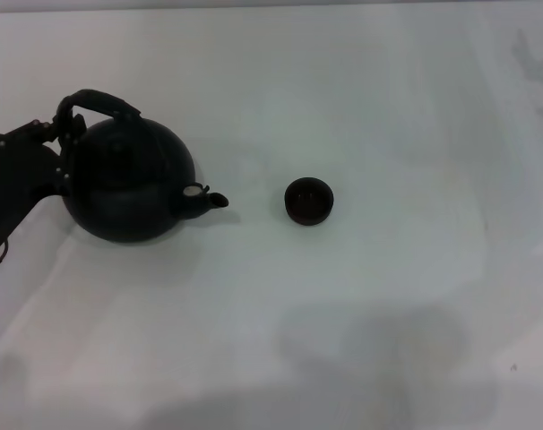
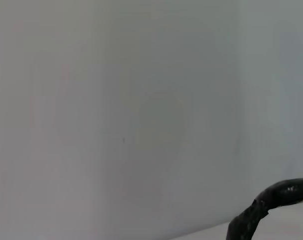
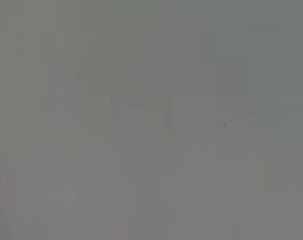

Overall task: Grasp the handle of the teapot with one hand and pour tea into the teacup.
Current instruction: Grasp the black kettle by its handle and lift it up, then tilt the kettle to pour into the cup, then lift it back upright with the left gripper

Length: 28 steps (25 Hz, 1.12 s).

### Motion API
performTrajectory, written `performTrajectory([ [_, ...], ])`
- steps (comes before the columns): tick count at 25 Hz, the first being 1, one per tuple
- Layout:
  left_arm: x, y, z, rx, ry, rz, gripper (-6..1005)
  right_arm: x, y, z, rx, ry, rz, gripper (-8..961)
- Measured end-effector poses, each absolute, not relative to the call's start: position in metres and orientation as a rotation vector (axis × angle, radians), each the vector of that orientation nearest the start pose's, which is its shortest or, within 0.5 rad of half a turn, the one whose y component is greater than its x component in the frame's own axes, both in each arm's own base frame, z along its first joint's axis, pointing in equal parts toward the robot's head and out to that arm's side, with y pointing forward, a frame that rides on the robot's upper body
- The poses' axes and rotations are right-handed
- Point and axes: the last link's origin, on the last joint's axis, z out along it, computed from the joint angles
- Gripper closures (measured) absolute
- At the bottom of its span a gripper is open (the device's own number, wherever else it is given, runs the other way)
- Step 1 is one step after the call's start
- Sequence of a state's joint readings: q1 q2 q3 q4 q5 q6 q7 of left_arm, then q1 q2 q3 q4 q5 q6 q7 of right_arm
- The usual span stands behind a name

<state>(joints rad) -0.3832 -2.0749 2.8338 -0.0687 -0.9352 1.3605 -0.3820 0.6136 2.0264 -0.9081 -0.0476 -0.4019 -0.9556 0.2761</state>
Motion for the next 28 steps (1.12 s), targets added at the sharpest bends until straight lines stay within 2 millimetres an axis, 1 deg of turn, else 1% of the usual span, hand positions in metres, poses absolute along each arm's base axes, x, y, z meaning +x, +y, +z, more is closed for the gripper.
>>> performTrajectory([
  [6,-0.341,0.284,-0.025,-1.975,-0.453,-0.713,891,0.342,0.392,0.036,-1.51,0.633,0.59,107],
  [10,-0.333,0.294,-0.022,-1.963,-0.422,-0.742,892,0.343,0.392,0.037,-1.508,0.633,0.59,107],
  [17,-0.313,0.32,-0.014,-1.978,-0.325,-0.776,889,0.342,0.392,0.037,-1.507,0.632,0.59,107],
  [24,-0.295,0.349,-0.004,-2.017,-0.197,-0.741,890,0.343,0.393,0.037,-1.508,0.636,0.583,107],
  [25,-0.295,0.349,-0.004,-2.017,-0.197,-0.741,890,0.344,0.393,0.037,-1.507,0.637,0.583,107],
  [28,-0.288,0.356,-0.003,-2.031,-0.115,-0.71,890,0.345,0.391,0.037,-1.506,0.64,0.58,107],
])
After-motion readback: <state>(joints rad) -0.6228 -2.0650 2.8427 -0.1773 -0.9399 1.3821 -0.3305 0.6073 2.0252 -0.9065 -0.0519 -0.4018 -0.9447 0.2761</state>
